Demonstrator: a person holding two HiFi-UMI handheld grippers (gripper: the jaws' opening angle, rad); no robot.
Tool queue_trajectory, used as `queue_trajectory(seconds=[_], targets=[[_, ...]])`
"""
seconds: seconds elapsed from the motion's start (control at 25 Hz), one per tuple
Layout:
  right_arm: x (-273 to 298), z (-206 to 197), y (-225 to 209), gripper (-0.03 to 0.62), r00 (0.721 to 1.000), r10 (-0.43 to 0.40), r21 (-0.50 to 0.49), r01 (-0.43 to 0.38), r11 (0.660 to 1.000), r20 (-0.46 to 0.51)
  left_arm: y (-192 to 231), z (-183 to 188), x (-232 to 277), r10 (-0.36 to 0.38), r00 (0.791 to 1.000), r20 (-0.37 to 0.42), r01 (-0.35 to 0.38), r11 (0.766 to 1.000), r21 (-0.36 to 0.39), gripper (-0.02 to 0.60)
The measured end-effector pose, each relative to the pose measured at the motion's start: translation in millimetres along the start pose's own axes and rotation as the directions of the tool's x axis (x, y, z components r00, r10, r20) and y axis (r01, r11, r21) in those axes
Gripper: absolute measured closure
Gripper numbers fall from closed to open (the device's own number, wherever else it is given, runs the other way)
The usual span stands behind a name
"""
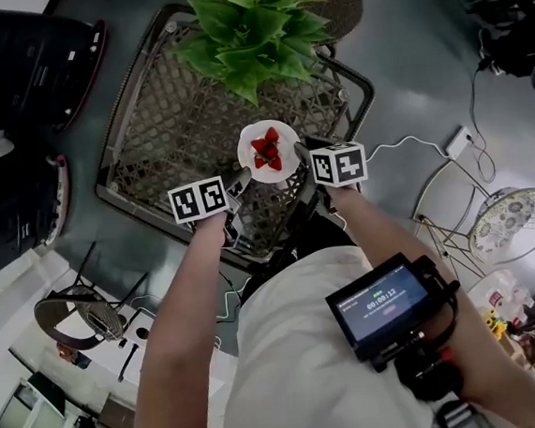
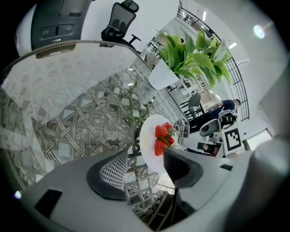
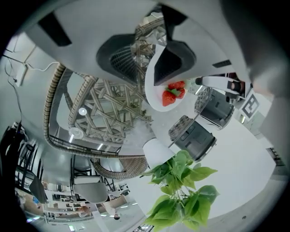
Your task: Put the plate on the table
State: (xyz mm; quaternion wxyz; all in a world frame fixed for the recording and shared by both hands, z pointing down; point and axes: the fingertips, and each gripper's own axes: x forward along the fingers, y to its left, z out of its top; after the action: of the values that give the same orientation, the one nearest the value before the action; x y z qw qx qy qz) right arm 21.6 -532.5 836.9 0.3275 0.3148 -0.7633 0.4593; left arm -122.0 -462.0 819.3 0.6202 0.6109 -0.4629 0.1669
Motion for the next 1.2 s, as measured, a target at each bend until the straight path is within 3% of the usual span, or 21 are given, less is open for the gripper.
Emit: queue_trajectory(seconds=[0.44,0.52,0.68,0.8,1.0,1.2], targets=[[-30.3,-7.5,12.5,0.504,0.999,-0.011,-0.027,0.012,1.0,0.048,-17.1,-16.7,-30.4,-0.02,1.0,0.023,0.018,0.997,0.073,0.354],[-40.0,-8.1,13.3,0.566,0.997,-0.017,-0.019,0.018,1.0,0.07,-18.3,-20.7,-37.1,-0.008,0.999,0.033,0.005,0.995,0.095,0.418],[-57.4,-8.6,19.8,0.589,0.995,-0.005,-0.019,0.007,1.0,0.097,-21.3,-23.8,-51.7,0.005,0.998,0.07,-0.015,0.991,0.134,0.538],[-68.3,-15.8,28.3,0.589,0.995,0.026,-0.037,-0.023,0.999,0.098,-27.9,-28.4,-61.5,-0.013,0.996,0.085,-0.003,0.983,0.181,0.577],[-91.1,-29.6,46.5,0.589,0.986,0.106,-0.046,-0.101,0.994,0.128,-33.5,-47.2,-78.5,-0.015,0.996,0.084,-0.007,0.967,0.255,0.577],[-113.2,-43.4,55.7,0.589,0.985,0.112,-0.09,-0.1,0.991,0.135,-41.1,-57.2,-97.5,-0.067,0.989,0.135,0.027,0.959,0.28,0.577]])
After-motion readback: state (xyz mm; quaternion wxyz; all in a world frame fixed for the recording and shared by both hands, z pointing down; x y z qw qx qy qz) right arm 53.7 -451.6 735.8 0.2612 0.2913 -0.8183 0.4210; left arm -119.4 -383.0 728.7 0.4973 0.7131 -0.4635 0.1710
